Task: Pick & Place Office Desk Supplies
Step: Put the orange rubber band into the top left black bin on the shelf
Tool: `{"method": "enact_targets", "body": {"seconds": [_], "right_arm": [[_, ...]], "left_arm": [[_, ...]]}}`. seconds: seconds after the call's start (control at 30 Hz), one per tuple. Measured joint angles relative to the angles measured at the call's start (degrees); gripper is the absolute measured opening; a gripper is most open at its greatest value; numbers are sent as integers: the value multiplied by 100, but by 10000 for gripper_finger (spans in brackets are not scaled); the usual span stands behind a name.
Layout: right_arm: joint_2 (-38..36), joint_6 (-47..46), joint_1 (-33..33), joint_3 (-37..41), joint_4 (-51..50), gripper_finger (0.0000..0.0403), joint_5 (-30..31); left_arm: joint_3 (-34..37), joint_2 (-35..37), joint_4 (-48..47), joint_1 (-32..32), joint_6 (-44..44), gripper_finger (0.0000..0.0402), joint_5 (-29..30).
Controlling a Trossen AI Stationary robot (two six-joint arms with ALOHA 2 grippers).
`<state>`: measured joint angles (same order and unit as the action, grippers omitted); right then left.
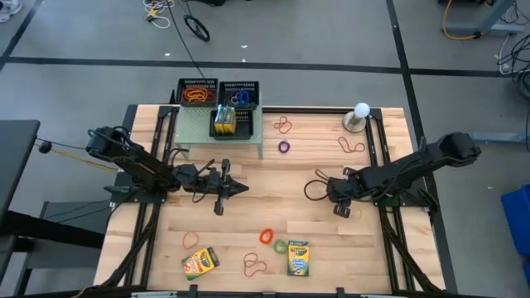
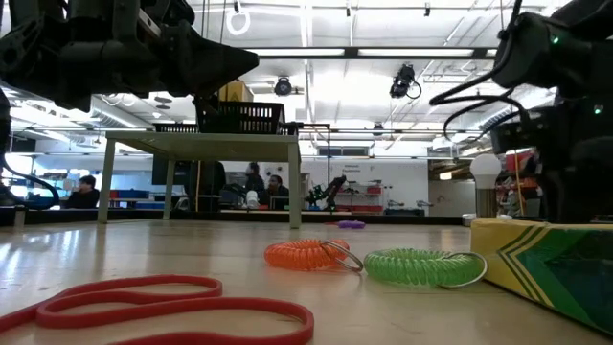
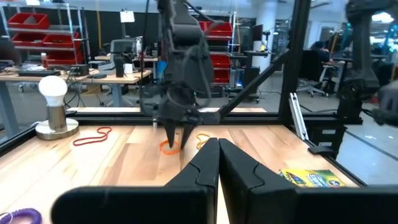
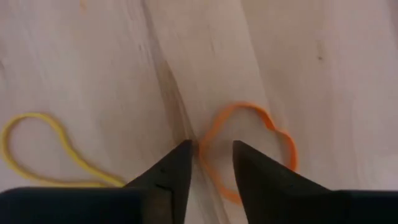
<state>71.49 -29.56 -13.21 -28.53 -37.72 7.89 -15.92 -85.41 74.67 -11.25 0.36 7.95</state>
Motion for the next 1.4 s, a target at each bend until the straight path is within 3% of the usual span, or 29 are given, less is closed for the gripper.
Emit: {"method": "enact_targets", "body": {"seconds": [0.3,0.43,0.57,0.7,0.9,1.17,1.4], "right_arm": [[247,47,-12,-269,174,9,12],[229,161,-23,-765,530,10,138],[226,711,-22,-929,2179,5,197],[318,1173,-7,-922,3838,3,87],[563,1647,-4,-922,5539,2,-215],[863,1699,-11,-911,6228,1,-543],[899,1791,-11,-916,6347,2,-593]], "left_arm": [[-64,0,-55,4,-271,26,270],[-251,0,-329,4,-338,21,297],[-551,-20,-950,9,-374,29,497],[-854,-237,-1375,-2,-365,60,546],[-1422,-954,-1329,-2,-350,126,539],[-2234,-1870,-1200,-2,-209,189,788],[-2470,-2002,-1185,-13,-180,173,506]]}}
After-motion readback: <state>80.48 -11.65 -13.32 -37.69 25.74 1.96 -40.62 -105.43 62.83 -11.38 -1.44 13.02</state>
